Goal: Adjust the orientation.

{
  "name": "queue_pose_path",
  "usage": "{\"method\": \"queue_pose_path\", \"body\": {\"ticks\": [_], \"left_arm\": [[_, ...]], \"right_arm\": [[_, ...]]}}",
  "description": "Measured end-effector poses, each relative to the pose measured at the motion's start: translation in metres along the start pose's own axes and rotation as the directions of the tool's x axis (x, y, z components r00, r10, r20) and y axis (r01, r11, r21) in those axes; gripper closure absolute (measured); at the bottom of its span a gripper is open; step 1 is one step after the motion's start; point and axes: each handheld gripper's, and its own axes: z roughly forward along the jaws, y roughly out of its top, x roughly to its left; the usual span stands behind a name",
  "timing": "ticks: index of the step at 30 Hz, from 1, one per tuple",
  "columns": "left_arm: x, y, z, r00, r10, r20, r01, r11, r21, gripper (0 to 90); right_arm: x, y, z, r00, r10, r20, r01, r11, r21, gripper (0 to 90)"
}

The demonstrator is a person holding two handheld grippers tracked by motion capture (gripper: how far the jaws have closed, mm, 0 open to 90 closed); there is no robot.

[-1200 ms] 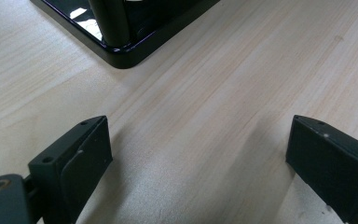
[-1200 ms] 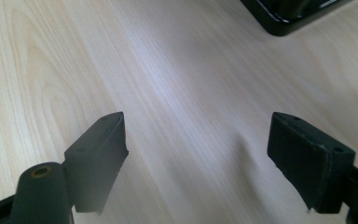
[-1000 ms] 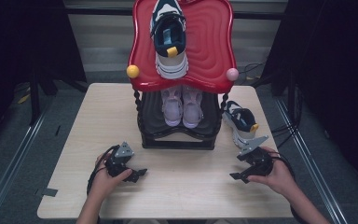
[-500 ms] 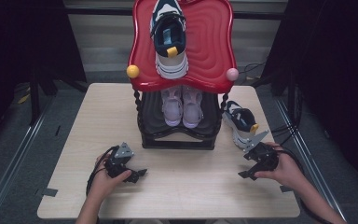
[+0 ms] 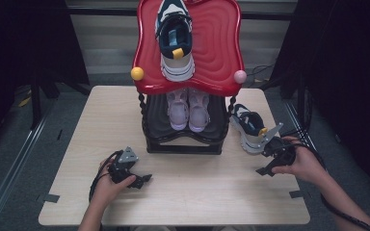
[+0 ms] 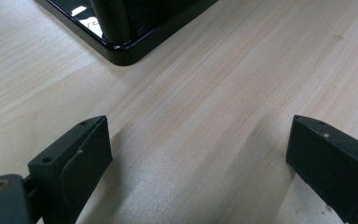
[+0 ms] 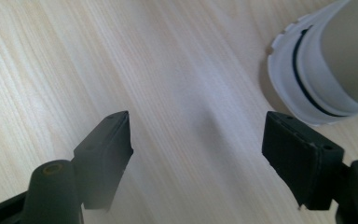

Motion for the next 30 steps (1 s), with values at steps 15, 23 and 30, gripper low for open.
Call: {"method": "queue_pose_path", "body": {"ticks": [15, 23, 30], "left_arm": [[0.000, 0.000, 0.000, 1.0000, 0.005, 0.001, -0.005, 1.0000, 0.002, 5.5], [0.000, 0.000, 0.001, 1.0000, 0.002, 0.005, -0.002, 1.0000, -0.001, 4.9], [-0.001, 0.000, 0.001, 1.0000, 0.005, 0.004, -0.005, 1.0000, 0.001, 3.6]], "right_arm": [[-0.033, 0.015, -0.014, 0.9989, -0.005, 0.047, 0.002, 0.998, 0.060, 23.6], [-0.047, 0.024, -0.019, 0.9947, -0.014, 0.102, 0.008, 0.998, 0.068, 23.5], [-0.061, 0.033, -0.024, 0.9818, -0.040, 0.186, 0.035, 0.999, 0.034, 23.4]]}}
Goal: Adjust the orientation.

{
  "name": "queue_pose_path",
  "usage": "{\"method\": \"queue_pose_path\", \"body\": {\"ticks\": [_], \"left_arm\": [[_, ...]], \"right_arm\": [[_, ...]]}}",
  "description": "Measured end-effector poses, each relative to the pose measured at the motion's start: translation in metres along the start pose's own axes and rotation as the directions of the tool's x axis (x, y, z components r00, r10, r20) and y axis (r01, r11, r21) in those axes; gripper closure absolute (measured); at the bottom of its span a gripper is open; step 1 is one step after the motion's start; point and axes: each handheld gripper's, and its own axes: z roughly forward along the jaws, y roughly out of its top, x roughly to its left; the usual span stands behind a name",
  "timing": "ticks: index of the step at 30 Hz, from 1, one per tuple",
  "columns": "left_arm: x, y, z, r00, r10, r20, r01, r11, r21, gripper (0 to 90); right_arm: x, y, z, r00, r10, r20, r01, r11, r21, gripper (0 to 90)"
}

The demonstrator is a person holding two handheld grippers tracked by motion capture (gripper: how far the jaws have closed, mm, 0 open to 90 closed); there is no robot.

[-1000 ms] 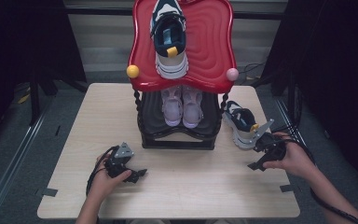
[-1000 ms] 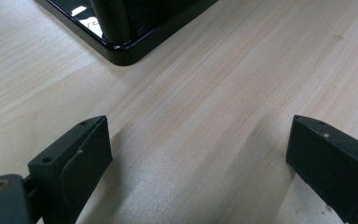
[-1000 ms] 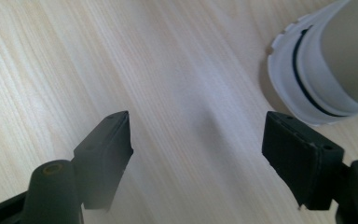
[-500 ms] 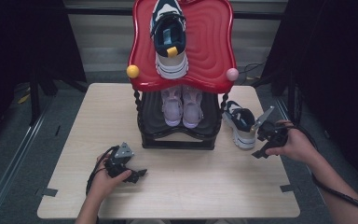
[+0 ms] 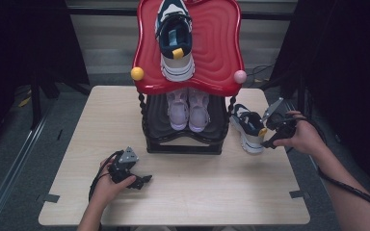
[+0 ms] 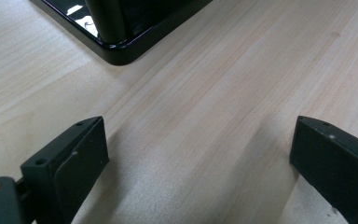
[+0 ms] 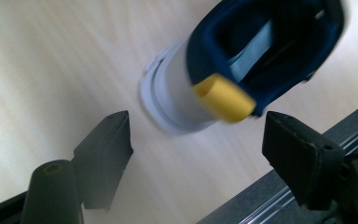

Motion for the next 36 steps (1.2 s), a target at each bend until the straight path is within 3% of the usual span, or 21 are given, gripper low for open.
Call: {"method": "queue_pose_path", "body": {"ticks": [3, 7, 10, 12, 14, 16, 21, 24, 29, 36], "left_arm": [[0.000, 0.000, 0.000, 1.0000, 0.001, 0.001, -0.001, 1.0000, 0.001, 3.2], [0.000, 0.000, 0.000, 1.0000, 0.003, -0.001, -0.003, 1.0000, 0.004, 2.8], [0.000, 0.000, 0.000, 1.0000, 0.004, 0.003, -0.004, 1.0000, 0.003, 2.4], [0.000, 0.000, 0.000, 1.0000, 0.006, 0.002, -0.006, 1.0000, 0.004, 2.3], [0.000, 0.000, 0.000, 1.0000, 0.008, 0.002, -0.008, 1.0000, 0.005, 2.1], [0.000, 0.000, 0.000, 1.0000, 0.006, 0.006, -0.006, 1.0000, 0.005, 2.1], [0.000, 0.000, 0.000, 1.0000, 0.005, 0.007, -0.005, 1.0000, 0.006, 1.9], [0.000, 0.000, 0.000, 1.0000, 0.005, 0.007, -0.005, 1.0000, 0.007, 1.9], [0.000, 0.000, 0.000, 0.9999, 0.011, 0.008, -0.011, 0.9999, 0.011, 1.9], [0.000, 0.000, 0.001, 0.9999, 0.007, 0.008, -0.007, 1.0000, 0.007, 1.7]], "right_arm": [[-0.003, 0.005, 0.002, 0.9995, -0.013, 0.030, 0.014, 1.000, -0.022, 23.5], [-0.005, 0.010, 0.011, 0.9996, -0.017, 0.022, 0.017, 0.999, -0.027, 25.4], [-0.003, 0.015, 0.022, 0.9979, -0.060, 0.022, 0.061, 0.998, -0.014, 28.4], [0.000, 0.017, 0.025, 0.9959, -0.085, 0.032, 0.086, 0.996, -0.007, 36.3], [0.002, 0.019, 0.025, 0.9921, -0.106, 0.067, 0.106, 0.994, 0.003, 49.9], [0.004, 0.020, 0.024, 0.9954, -0.091, 0.029, 0.092, 0.996, -0.003, 58.7], [0.013, 0.024, 0.015, 0.9926, -0.115, -0.042, 0.116, 0.993, 0.024, 73.3], [0.023, 0.023, 0.010, 0.9926, -0.086, -0.085, 0.090, 0.995, 0.044, 74.9], [0.038, 0.015, 0.000, 0.9826, -0.084, -0.166, 0.091, 0.995, 0.038, 74.9], [0.053, 0.013, -0.005, 0.9771, -0.095, -0.190, 0.107, 0.993, 0.054, 69.0]]}}
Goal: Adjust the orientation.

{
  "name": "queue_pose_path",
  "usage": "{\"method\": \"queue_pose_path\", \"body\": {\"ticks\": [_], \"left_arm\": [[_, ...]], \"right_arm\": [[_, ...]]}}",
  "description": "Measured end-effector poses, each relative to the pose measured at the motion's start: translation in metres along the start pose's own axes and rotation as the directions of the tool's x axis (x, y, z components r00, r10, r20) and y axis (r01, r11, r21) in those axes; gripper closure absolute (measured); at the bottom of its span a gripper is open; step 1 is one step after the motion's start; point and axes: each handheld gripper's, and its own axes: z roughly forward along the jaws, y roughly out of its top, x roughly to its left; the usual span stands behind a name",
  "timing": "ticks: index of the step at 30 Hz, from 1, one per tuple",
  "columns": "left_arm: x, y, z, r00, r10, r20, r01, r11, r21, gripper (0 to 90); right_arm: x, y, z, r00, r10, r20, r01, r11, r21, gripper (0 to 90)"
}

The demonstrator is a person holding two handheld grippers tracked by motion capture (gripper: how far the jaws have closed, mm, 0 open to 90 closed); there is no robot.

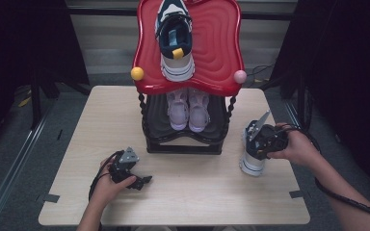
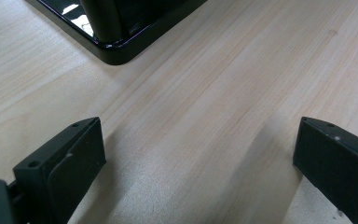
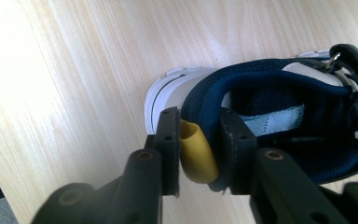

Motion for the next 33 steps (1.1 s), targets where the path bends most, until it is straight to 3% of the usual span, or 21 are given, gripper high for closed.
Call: {"method": "queue_pose_path", "body": {"ticks": [7, 13, 15, 22, 24, 25, 27, 28, 30, 33], "left_arm": [[0.001, 0.000, 0.000, 0.9999, 0.011, 0.002, -0.011, 0.9999, 0.006, 1.2], [0.001, 0.000, 0.000, 0.9999, 0.017, 0.004, -0.017, 0.9998, 0.011, 0.3], [0.001, 0.000, 0.000, 0.9999, 0.017, 0.004, -0.017, 0.9998, 0.011, 0.2], [0.001, 0.000, 0.000, 0.9999, 0.017, 0.004, -0.017, 0.9998, 0.011, 0.1], [0.001, 0.000, 0.000, 0.9998, 0.017, 0.003, -0.017, 0.9998, 0.011, 0.1], [0.001, 0.000, 0.000, 0.9998, 0.018, 0.004, -0.018, 0.9998, 0.012, 0.1], [0.001, 0.000, 0.000, 0.9998, 0.017, 0.004, -0.017, 0.9998, 0.012, 0.1], [0.001, 0.000, 0.000, 0.9998, 0.018, 0.004, -0.018, 0.9998, 0.012, 0.1], [0.001, 0.000, 0.000, 0.9998, 0.018, 0.004, -0.018, 0.9998, 0.012, 0.1], [0.000, 0.000, 0.000, 0.9999, 0.012, 0.003, -0.012, 0.9999, 0.008, 0.1]], "right_arm": [[-0.007, 0.003, 0.007, 0.9997, 0.018, -0.019, -0.018, 1.000, -0.002, 60.0], [-0.008, 0.002, 0.017, 0.9986, 0.028, -0.045, -0.027, 0.999, 0.031, 58.2], [-0.009, 0.001, 0.019, 0.9986, 0.004, -0.053, -0.001, 0.999, 0.042, 58.8], [-0.005, 0.002, 0.020, 0.9979, 0.030, -0.057, -0.027, 0.998, 0.049, 62.0], [-0.008, 0.002, 0.021, 0.9982, 0.006, -0.059, -0.003, 0.999, 0.055, 61.7], [-0.006, 0.004, 0.022, 0.9973, 0.036, -0.063, -0.032, 0.998, 0.063, 61.6], [-0.007, 0.006, 0.025, 0.9979, 0.004, -0.065, 0.001, 0.997, 0.078, 62.2], [-0.005, 0.007, 0.026, 0.9974, 0.032, -0.065, -0.026, 0.995, 0.095, 62.5], [-0.007, 0.008, 0.028, 0.9965, -0.006, -0.083, 0.014, 0.995, 0.096, 64.5], [-0.006, 0.010, 0.028, 0.9958, -0.009, -0.091, 0.019, 0.993, 0.121, 67.4]]}}
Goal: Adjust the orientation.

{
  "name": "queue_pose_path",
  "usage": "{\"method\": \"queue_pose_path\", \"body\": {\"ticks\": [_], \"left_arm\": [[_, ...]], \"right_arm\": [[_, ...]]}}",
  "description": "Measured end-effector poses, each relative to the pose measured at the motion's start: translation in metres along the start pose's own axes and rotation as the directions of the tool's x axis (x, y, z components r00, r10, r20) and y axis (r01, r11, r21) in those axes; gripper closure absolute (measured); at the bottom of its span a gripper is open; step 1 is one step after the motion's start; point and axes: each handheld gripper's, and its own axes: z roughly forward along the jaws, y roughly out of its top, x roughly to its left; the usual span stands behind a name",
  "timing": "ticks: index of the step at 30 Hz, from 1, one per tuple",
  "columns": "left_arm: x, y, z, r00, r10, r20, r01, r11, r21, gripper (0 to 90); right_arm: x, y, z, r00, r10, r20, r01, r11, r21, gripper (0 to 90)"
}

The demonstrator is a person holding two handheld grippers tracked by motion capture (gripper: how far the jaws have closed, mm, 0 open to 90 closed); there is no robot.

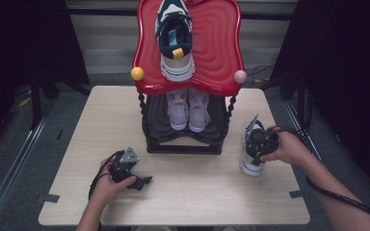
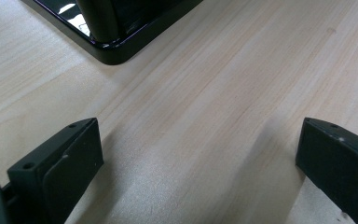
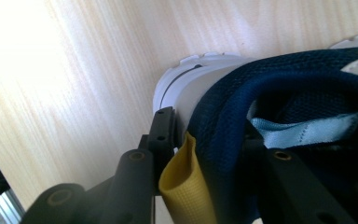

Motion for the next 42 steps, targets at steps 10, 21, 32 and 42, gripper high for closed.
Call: {"method": "queue_pose_path", "body": {"ticks": [10, 21, 32, 42], "left_arm": [[0.000, 0.000, 0.000, 1.0000, -0.001, 0.003, 0.001, 1.0000, 0.000, 0.0], [0.000, 0.000, 0.000, 1.0000, -0.005, 0.006, 0.005, 1.0000, -0.002, 0.0], [0.000, 0.000, 0.000, 1.0000, -0.005, 0.005, 0.005, 1.0000, -0.002, 0.0], [0.000, 0.000, 0.000, 1.0000, 0.004, 0.004, -0.004, 1.0000, 0.003, 0.0]], "right_arm": [[0.005, -0.001, -0.004, 0.9998, -0.013, -0.017, 0.014, 1.000, 0.015, 69.7], [0.013, -0.003, -0.019, 0.9994, -0.030, -0.014, 0.030, 1.000, -0.002, 69.7], [0.025, 0.004, -0.014, 0.9973, -0.068, -0.027, 0.068, 0.998, -0.004, 69.6], [0.029, 0.003, -0.002, 0.9970, -0.064, -0.043, 0.064, 0.998, -0.008, 69.0]]}}
